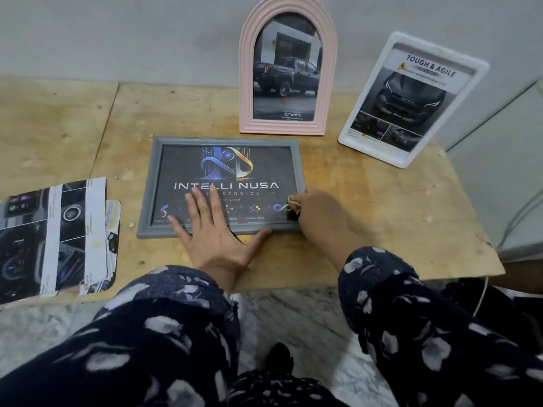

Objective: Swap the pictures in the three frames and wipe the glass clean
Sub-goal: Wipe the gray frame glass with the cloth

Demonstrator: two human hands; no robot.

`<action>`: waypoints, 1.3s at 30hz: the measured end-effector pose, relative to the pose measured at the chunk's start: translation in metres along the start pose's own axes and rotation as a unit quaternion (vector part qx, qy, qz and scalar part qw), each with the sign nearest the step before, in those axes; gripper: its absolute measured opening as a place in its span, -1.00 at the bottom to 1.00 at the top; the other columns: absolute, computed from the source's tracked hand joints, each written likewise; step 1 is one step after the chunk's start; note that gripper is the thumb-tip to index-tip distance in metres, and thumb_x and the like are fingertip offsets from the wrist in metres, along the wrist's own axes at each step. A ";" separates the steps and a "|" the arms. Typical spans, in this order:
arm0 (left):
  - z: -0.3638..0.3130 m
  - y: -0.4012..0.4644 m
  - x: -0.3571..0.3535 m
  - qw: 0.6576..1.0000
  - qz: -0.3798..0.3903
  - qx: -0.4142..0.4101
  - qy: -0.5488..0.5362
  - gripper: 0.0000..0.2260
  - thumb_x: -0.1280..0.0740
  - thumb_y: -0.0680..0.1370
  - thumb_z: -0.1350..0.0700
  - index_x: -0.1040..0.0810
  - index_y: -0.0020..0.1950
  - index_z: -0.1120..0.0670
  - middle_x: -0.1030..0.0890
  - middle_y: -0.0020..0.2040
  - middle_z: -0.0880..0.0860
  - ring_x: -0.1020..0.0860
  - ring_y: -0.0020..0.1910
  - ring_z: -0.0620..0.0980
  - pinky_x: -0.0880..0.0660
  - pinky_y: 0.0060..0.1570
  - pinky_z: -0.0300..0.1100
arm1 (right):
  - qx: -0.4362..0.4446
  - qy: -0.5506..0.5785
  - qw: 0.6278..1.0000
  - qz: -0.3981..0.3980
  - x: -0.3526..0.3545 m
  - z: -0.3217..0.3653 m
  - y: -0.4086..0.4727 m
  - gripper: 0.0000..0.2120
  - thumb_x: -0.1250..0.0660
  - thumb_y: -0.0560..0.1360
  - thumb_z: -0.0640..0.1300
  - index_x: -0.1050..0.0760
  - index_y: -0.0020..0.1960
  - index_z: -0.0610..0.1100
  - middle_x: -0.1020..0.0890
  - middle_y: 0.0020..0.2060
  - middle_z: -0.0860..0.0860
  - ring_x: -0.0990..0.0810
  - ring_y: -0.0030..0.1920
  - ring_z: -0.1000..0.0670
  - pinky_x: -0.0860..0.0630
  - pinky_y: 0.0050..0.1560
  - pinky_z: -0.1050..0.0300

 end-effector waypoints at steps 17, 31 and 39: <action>-0.002 -0.001 0.002 1.000 0.015 -0.019 -0.009 0.10 -0.03 0.28 -0.60 0.29 0.56 0.03 0.25 0.58 0.04 0.30 0.53 -0.06 0.35 0.40 0.28 | -0.059 0.140 0.976 0.157 0.030 0.030 0.031 -0.70 -0.19 0.51 -0.33 -0.60 0.15 -0.18 -0.62 0.11 -0.12 -0.57 0.13 -0.12 -0.48 0.08 0.08; 0.000 0.003 0.000 1.000 0.018 -0.021 0.005 0.10 0.00 0.28 -0.62 0.32 0.55 0.03 0.27 0.57 0.02 0.30 0.53 -0.07 0.36 0.39 0.29 | 0.047 0.090 0.991 -0.092 -0.014 0.037 0.068 -0.81 -0.17 0.55 -0.33 -0.56 -0.02 -0.31 -0.49 -0.11 -0.20 -0.46 -0.03 -0.21 -0.37 -0.11 -0.01; -0.001 0.004 -0.001 1.000 0.016 -0.026 0.001 0.09 0.01 0.26 -0.61 0.40 0.50 0.01 0.25 0.58 0.03 0.29 0.54 -0.06 0.42 0.35 0.28 | 0.052 0.089 0.995 0.007 -0.019 0.039 0.015 -0.56 -0.20 0.44 -0.40 -0.60 0.20 -0.07 -0.57 0.02 -0.04 -0.47 0.08 -0.11 -0.37 -0.01 0.11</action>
Point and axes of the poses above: each hand's wrist, its own y-axis towards the middle knuckle, its own x-axis out of the back of the hand, z = x × y, the point moved 4 cm from there along y, towards the middle knuckle
